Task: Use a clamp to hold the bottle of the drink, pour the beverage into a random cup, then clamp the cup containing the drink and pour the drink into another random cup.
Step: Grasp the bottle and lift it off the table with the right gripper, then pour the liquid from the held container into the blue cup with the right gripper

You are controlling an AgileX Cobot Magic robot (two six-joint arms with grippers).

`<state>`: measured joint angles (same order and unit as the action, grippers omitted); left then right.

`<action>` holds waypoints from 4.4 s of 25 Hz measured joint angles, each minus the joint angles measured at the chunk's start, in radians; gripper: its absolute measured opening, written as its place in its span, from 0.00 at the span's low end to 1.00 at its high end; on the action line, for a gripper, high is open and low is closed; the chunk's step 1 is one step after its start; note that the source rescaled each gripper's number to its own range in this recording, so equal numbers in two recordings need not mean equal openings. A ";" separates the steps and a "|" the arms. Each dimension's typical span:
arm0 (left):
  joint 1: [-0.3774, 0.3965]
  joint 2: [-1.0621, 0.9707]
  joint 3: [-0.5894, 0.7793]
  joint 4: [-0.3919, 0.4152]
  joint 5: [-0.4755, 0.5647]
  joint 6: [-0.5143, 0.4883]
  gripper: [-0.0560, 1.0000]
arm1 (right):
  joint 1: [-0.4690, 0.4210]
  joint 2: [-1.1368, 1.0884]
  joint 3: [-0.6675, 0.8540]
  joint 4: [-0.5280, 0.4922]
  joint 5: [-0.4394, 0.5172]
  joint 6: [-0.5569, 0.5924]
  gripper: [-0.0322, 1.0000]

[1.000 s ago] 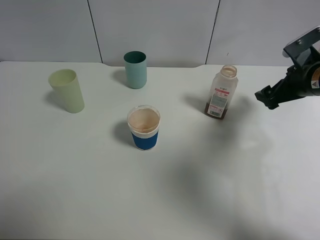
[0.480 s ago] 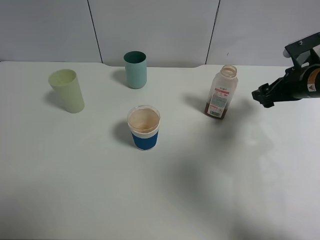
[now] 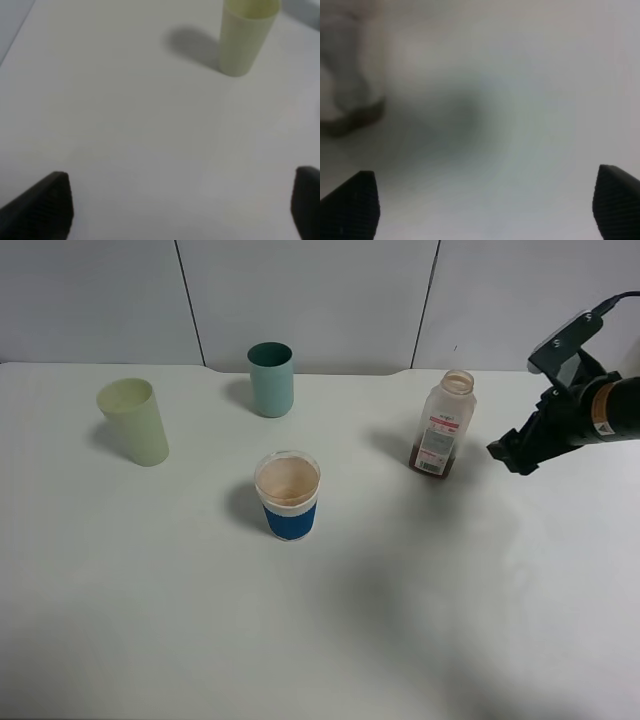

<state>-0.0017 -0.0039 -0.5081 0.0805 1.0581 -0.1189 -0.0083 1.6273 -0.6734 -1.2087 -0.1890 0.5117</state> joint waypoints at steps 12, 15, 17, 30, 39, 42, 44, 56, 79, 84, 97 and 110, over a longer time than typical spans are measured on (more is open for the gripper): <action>0.000 0.000 0.000 0.000 0.000 0.000 0.95 | 0.037 0.021 0.000 -0.058 -0.124 0.029 0.82; 0.000 0.000 0.000 0.000 0.000 0.000 0.95 | 0.046 0.064 -0.001 -0.058 -0.165 0.034 0.82; 0.000 0.000 0.000 0.000 0.000 0.000 0.95 | 0.053 0.095 -0.003 -0.058 -0.184 0.036 0.82; 0.000 0.000 0.000 -0.001 0.000 0.000 0.95 | 0.061 0.150 -0.079 -0.074 -0.202 0.034 0.82; 0.000 0.000 0.000 -0.001 0.000 0.000 0.95 | 0.069 0.214 -0.082 -0.063 -0.235 0.001 0.82; 0.000 0.000 0.000 -0.001 0.000 0.000 0.95 | 0.069 0.236 -0.082 0.016 -0.285 -0.077 0.82; 0.000 0.000 0.000 0.000 0.000 0.000 0.95 | 0.069 0.249 -0.082 0.068 -0.313 -0.125 0.82; 0.000 0.000 0.000 0.000 0.000 0.000 0.95 | 0.069 0.343 -0.083 0.277 -0.479 -0.246 0.82; 0.000 0.000 0.000 0.000 0.000 0.000 0.95 | 0.069 0.479 -0.085 0.405 -0.732 -0.462 0.80; 0.000 0.000 0.000 0.000 0.000 0.000 0.95 | 0.069 0.479 -0.085 0.452 -0.755 -0.462 0.78; 0.000 0.000 0.000 0.000 0.000 0.000 0.95 | 0.072 0.479 -0.085 0.514 -0.779 -0.462 0.21; 0.000 0.000 0.000 0.000 0.000 0.000 0.95 | 0.108 0.479 -0.085 0.558 -0.771 -0.452 0.04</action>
<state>-0.0017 -0.0039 -0.5081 0.0806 1.0581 -0.1189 0.1000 2.1067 -0.7583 -0.6505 -0.9599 0.0596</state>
